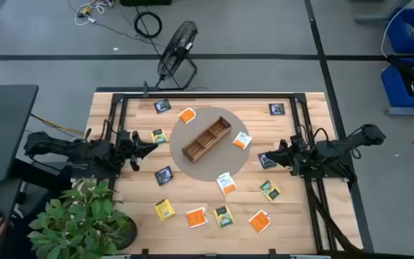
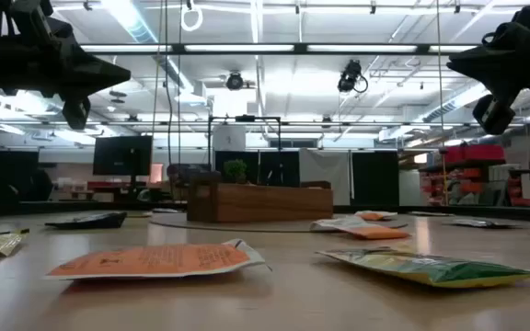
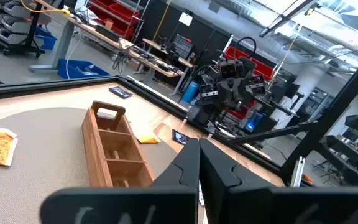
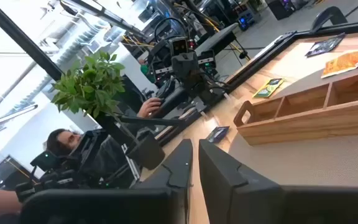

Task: Pick & Place Tea
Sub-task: Put the orange tea bag into the right section of the wooden organizer

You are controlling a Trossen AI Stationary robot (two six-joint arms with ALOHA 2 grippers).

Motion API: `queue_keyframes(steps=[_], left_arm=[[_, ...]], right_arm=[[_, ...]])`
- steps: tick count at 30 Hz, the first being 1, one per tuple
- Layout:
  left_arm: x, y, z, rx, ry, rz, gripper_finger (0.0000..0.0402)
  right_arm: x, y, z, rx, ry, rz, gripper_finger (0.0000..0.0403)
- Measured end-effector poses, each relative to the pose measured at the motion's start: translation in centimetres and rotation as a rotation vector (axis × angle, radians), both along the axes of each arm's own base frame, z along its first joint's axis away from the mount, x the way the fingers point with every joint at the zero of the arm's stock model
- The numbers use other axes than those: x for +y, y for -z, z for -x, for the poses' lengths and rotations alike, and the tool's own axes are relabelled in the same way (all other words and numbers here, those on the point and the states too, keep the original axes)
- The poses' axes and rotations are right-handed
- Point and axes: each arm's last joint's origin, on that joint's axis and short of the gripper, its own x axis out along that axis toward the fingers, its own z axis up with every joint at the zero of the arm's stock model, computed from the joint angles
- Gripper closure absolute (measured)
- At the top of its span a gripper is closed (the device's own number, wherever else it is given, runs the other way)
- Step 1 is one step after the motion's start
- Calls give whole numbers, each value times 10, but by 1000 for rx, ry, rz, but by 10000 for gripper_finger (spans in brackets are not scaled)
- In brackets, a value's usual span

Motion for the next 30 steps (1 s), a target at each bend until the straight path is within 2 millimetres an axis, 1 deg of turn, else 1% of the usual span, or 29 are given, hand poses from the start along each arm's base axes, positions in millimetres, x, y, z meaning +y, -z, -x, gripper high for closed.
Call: queue_keyframes(steps=[9, 14, 15, 18, 21, 22, 24, 27, 30], left_arm=[[0, 0, 0, -3, 1, 8, 399], [0, -4, 0, -51, 4, 56, 399], [0, -5, 0, -69, 6, 67, 399], [1, -8, 1, -113, -8, 132, 399], [1, -9, 1, -139, -16, 170, 399], [1, -10, 1, -150, -15, 191, 399], [1, -9, 1, -155, -13, 220, 399], [1, -9, 1, -155, -12, 222, 399], [1, -10, 1, -154, -14, 217, 399]], right_arm=[[0, -2, 0, -20, 5, -10, 366], [-4, -13, 2, -135, 110, -203, 366], [-5, -15, 2, -156, 126, -214, 366], [-7, -22, 4, -222, 160, -119, 366], [-11, -33, 7, -301, 234, -143, 366], [-12, -37, 8, -312, 231, -136, 366], [-12, -45, 9, -294, 188, -142, 366], [-11, -51, 7, -195, 159, -170, 362], [-10, -58, 3, -75, 148, -192, 342]])
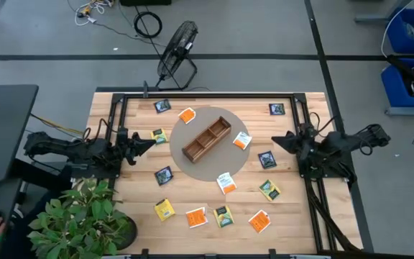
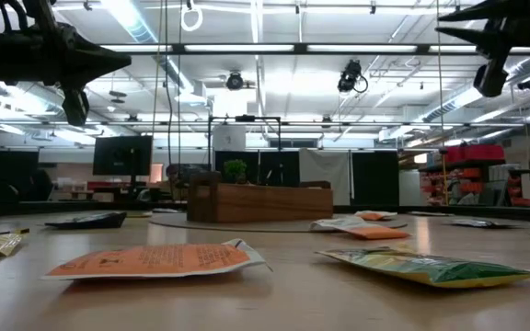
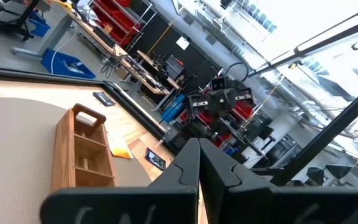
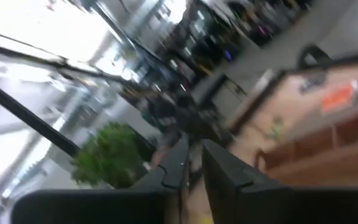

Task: Pick & Place Tea
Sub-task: Put the orange tea bag into the right section of the wooden organizer

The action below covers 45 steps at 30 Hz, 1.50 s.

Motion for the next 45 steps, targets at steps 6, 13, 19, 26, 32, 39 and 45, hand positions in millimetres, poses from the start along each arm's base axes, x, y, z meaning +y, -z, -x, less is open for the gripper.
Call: queue_keyframes(steps=[6, 13, 19, 26, 32, 39, 45], left_arm=[[0, 0, 0, -2, 0, 6, 399], [0, 0, 0, -2, 1, 6, 399], [0, -1, 0, -8, 1, 7, 399], [0, -1, 0, -22, 5, 33, 399], [0, -1, 0, -22, 6, 33, 399], [0, -1, 0, -23, 6, 33, 399], [0, -4, 1, -57, 7, 38, 399]], right_arm=[[2, -9, -19, 140, -26, -24, 261], [-3, -8, -50, 414, -60, -41, 166], [-21, -11, -76, 617, -20, -34, 135], [-54, 8, -88, 780, 40, -243, 138], [-78, 27, -95, 881, 78, -277, 138], [-98, 57, -103, 1006, 39, -375, 138], [-109, 74, -106, 1078, 69, -370, 138]])
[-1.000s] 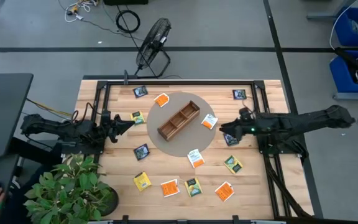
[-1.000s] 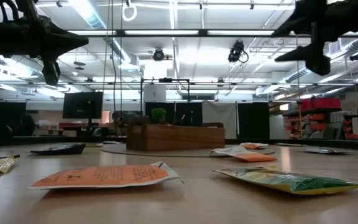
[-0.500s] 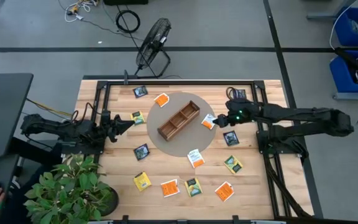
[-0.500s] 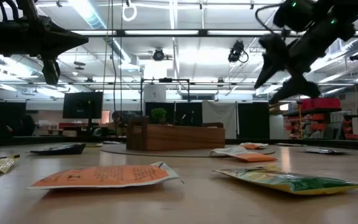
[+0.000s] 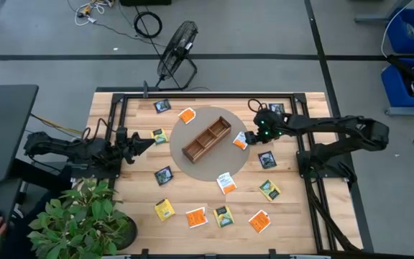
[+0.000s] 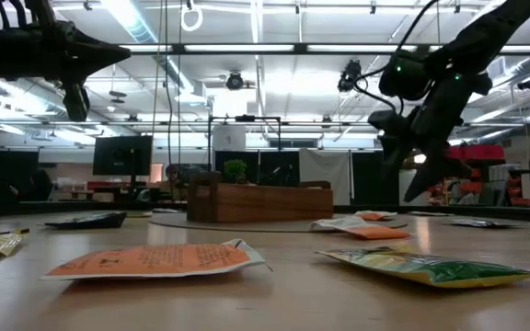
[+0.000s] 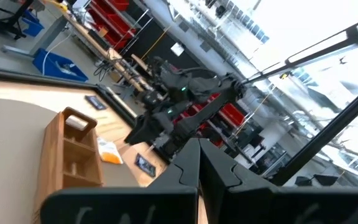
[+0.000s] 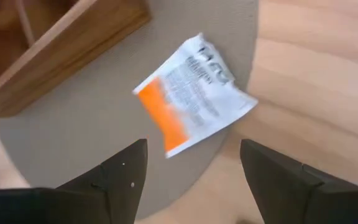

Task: Pick & Place Tea
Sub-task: Put the orange tea bag into the right section of the wooden organizer

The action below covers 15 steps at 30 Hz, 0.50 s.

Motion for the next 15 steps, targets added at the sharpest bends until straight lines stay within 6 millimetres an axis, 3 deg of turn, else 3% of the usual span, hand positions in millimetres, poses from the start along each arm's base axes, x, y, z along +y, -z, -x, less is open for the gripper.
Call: queue_keyframes(steps=[15], left_arm=[[0, 0, 0, -3, 0, 0, 399]], right_arm=[[-17, 28, -10, 58, 28, 14, 138]])
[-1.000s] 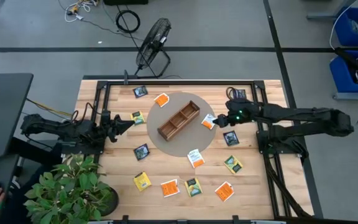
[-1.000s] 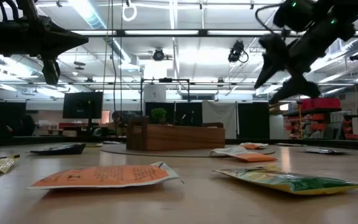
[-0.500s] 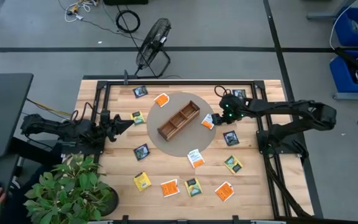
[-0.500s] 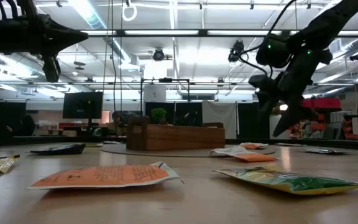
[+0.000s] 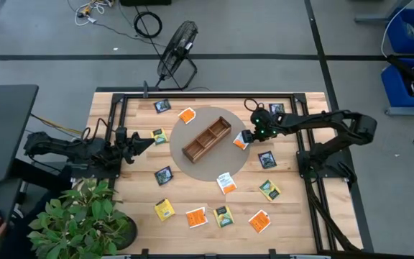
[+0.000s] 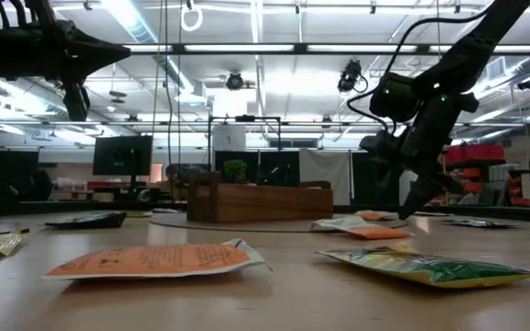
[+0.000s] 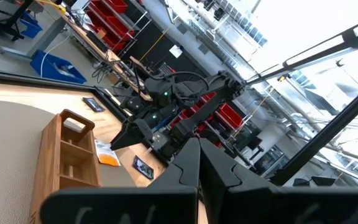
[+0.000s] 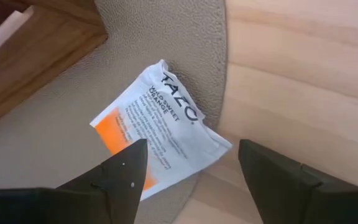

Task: Pick & Place Tea
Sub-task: Put the orange tea bag into the right section of the wooden organizer

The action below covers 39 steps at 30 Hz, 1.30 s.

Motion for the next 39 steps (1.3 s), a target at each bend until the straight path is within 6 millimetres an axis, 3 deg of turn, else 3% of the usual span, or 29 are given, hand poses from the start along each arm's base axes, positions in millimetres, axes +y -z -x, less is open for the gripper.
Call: queue_keyframes(steps=[16, 25, 34, 39], left_arm=[[0, 0, 0, 0, 3, 14, 399], [0, 0, 0, 0, 3, 14, 399], [0, 1, 0, 1, 3, 14, 399], [0, 1, 0, 1, 3, 14, 399]], right_arm=[[-4, 5, -4, -27, 18, -13, 152], [-3, 6, -3, -13, -24, -11, 254], [-1, 8, -2, 6, -101, -10, 388], [1, 5, 0, -7, -126, -20, 397]])
